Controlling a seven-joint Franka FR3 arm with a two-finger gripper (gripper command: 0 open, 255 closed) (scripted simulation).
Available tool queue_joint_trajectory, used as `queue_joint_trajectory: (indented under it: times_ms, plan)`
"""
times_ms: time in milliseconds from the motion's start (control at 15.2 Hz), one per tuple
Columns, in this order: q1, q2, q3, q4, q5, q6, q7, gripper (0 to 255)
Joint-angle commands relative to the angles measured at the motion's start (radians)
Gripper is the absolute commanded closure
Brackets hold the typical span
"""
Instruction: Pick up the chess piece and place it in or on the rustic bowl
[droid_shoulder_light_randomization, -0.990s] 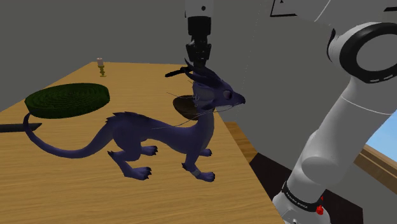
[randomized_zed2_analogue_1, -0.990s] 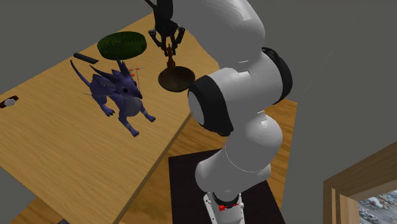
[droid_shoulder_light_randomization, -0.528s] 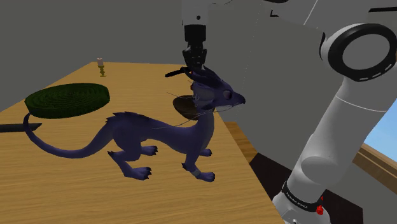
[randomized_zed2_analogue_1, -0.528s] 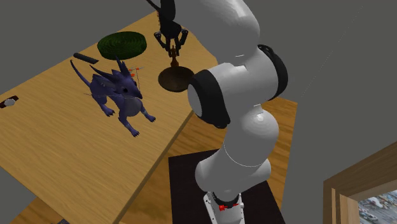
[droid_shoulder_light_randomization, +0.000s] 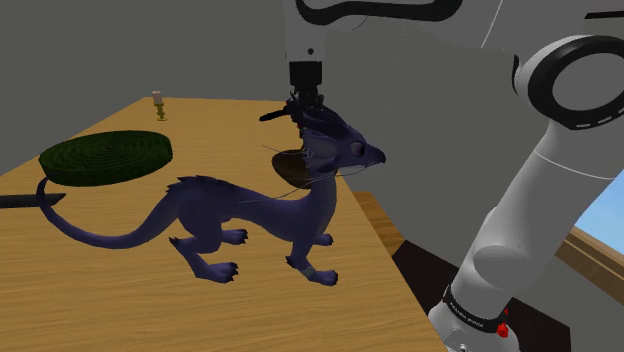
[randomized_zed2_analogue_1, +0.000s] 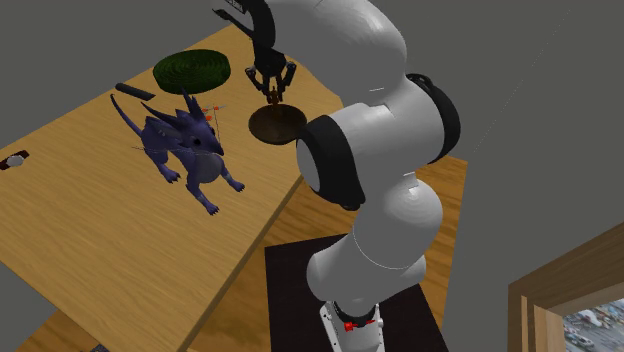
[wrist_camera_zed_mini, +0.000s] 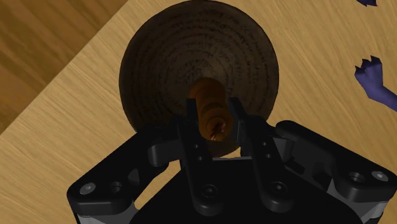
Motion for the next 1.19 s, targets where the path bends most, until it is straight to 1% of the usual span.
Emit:
queue_joint_trajectory:
  times_ms: [0, 132, 594, 660, 990, 1122]
  plan:
    - [0.000, -0.005, -0.001, -0.034, 0.001, 0.029, -0.003, 255]
    - [0.000, -0.011, -0.001, -0.060, 0.002, 0.050, -0.005, 255]
    - [0.000, -0.011, -0.001, -0.060, 0.002, 0.050, -0.005, 255]
    - [0.000, -0.011, -0.001, -0.060, 0.002, 0.050, -0.005, 0]
    - [0.000, -0.011, -0.001, -0.060, 0.002, 0.050, -0.005, 0]
    - [0.000, 0.020, 0.001, 0.042, -0.005, -0.022, 0.002, 0]
